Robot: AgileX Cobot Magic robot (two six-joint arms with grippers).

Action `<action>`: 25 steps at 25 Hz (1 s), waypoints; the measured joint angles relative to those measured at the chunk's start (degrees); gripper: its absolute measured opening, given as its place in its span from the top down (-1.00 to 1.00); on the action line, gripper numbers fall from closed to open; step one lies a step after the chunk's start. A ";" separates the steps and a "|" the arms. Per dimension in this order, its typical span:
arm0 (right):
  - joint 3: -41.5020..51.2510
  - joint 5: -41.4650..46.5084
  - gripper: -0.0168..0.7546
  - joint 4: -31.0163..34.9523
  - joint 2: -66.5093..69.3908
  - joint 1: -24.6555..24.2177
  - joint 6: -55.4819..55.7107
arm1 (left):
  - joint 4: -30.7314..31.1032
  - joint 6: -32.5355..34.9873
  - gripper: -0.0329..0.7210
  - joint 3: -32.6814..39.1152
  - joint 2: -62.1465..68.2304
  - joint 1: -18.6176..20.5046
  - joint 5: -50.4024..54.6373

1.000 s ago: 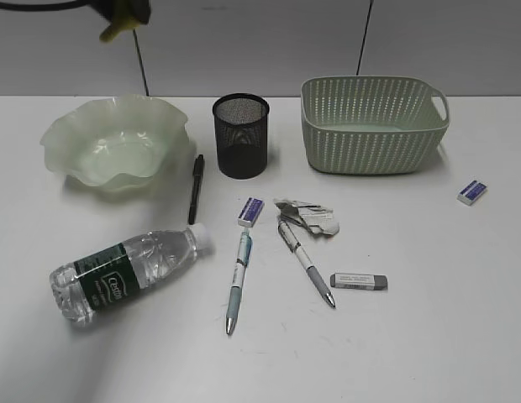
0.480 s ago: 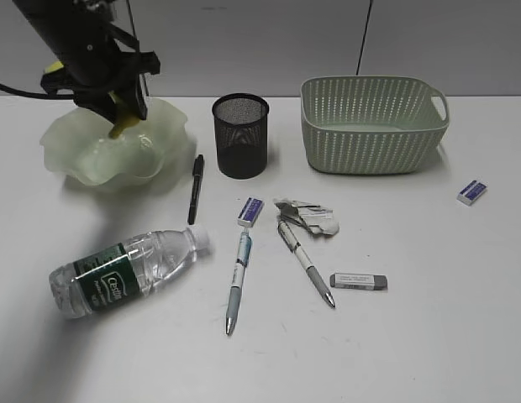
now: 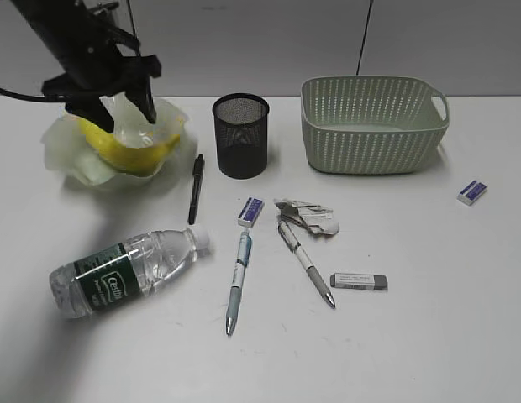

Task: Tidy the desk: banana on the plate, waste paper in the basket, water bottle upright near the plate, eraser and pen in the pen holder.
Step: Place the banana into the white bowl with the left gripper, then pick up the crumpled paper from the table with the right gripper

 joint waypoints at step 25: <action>0.00 0.00 -0.02 0.92 0.00 0.00 0.00 | 17.14 1.07 -0.09 54.91 -78.86 0.00 3.94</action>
